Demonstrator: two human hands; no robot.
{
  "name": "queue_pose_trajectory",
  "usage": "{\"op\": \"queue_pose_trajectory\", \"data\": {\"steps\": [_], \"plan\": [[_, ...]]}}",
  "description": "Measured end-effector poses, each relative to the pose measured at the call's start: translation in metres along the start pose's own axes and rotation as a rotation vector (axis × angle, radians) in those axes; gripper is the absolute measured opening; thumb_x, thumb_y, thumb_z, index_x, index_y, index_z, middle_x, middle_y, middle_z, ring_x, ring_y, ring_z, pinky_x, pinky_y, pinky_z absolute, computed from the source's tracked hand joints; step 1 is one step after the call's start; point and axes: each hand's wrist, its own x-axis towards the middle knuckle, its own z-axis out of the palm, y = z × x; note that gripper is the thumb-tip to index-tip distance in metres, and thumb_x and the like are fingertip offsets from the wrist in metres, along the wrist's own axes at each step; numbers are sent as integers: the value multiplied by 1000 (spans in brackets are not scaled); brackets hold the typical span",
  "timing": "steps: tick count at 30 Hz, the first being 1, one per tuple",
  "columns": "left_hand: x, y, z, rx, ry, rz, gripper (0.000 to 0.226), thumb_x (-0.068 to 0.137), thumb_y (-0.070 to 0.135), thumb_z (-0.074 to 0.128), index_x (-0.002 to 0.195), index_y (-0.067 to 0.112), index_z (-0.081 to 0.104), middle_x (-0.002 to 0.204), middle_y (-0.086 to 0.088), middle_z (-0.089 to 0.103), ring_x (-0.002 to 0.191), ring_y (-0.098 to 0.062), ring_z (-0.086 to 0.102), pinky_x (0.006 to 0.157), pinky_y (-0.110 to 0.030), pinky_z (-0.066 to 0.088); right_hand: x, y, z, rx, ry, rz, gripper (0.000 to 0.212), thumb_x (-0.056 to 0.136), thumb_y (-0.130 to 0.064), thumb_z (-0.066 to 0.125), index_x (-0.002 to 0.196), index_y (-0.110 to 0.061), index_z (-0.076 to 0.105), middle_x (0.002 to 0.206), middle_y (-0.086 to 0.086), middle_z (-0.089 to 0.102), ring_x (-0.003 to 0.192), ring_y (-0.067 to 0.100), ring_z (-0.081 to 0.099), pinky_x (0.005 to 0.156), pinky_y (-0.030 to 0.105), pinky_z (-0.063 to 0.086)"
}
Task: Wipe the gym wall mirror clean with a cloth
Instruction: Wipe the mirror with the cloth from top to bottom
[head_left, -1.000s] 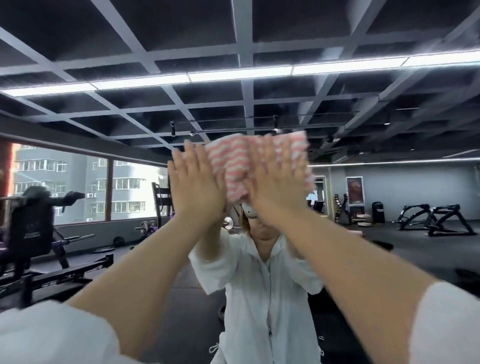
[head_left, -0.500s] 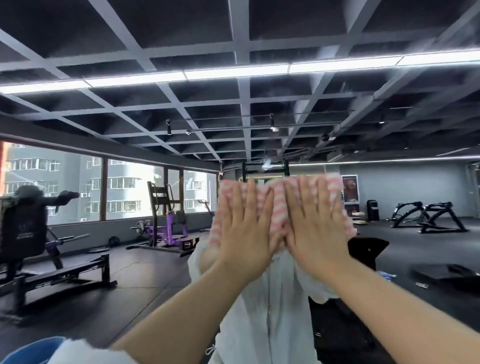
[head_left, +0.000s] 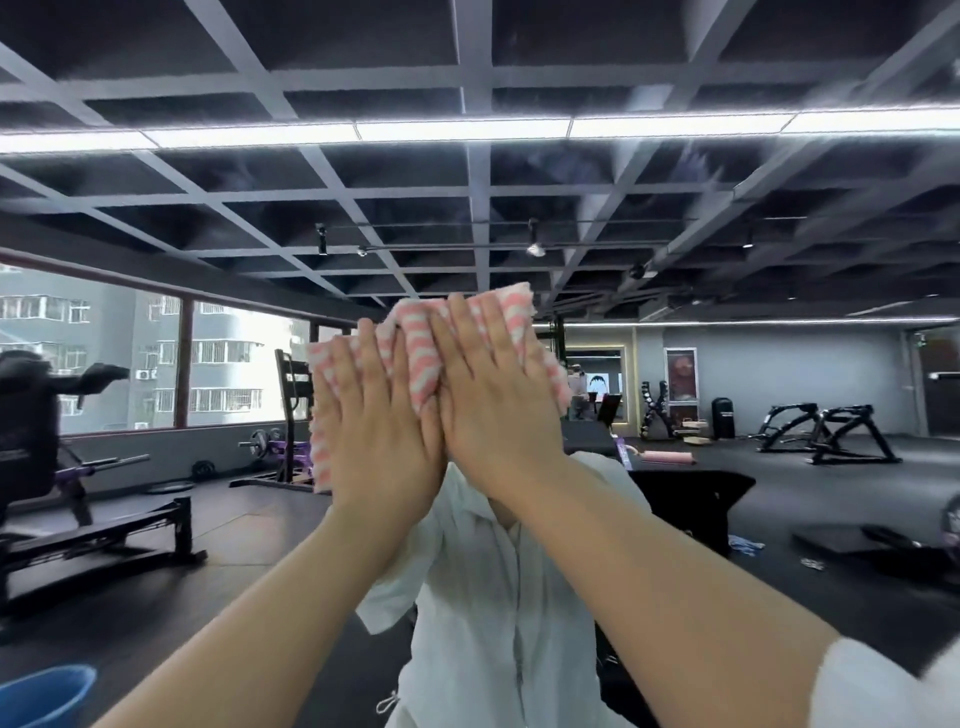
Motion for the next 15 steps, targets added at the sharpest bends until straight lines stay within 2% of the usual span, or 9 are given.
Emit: {"op": "queue_pose_trajectory", "data": {"steps": [3, 5, 7, 10, 13, 15], "plan": [[-13, 16, 10, 4, 28, 46, 59, 100, 36, 11, 151, 7, 9, 155, -22, 16, 144, -35, 6, 116, -43, -3, -17, 19, 2, -45, 89, -21, 59, 93, -37, 28, 148, -15, 26, 155, -1, 22, 143, 20, 22, 116, 43, 9], [-16, 35, 14, -18, 21, 90, 57, 100, 36, 12, 149, 8, 7, 153, -23, 24, 142, -37, 13, 115, -45, 2, -31, 40, -2, -80, 96, -26, 58, 93, -34, 31, 147, -13, 35, 153, 4, 34, 142, 24, 26, 113, 45, 15], [-19, 59, 17, -23, 2, 189, 59, 97, 35, 23, 148, 7, 14, 151, -21, 29, 141, -38, 21, 112, -48, 11, -50, 67, -2, -122, 101, 20, 59, 94, -35, 29, 149, -13, 28, 155, 8, 31, 143, 26, 18, 114, 49, 11], [-20, 97, 20, -11, -55, 409, 61, 92, 37, 28, 145, 8, 31, 150, -16, 35, 140, -34, 27, 111, -47, 18, -87, 103, -5, -190, 96, 221, 63, 95, -40, 24, 151, -14, 10, 157, 7, 18, 146, 27, 5, 110, 59, 11], [-7, 113, 19, 51, -109, 634, 62, 91, 41, 24, 143, 13, 41, 150, -10, 38, 140, -31, 30, 115, -46, 14, -107, 109, -10, -154, 50, 439, 62, 95, -38, 25, 148, -6, 21, 154, 20, 24, 140, 46, 18, 104, 71, 18], [11, 109, 17, 135, -114, 765, 63, 90, 42, 22, 143, 15, 43, 149, -8, 39, 140, -29, 32, 116, -46, 13, -103, 100, -12, -99, 6, 553, 65, 94, -38, 25, 147, -1, 24, 153, 25, 25, 139, 50, 19, 103, 73, 18]]}}
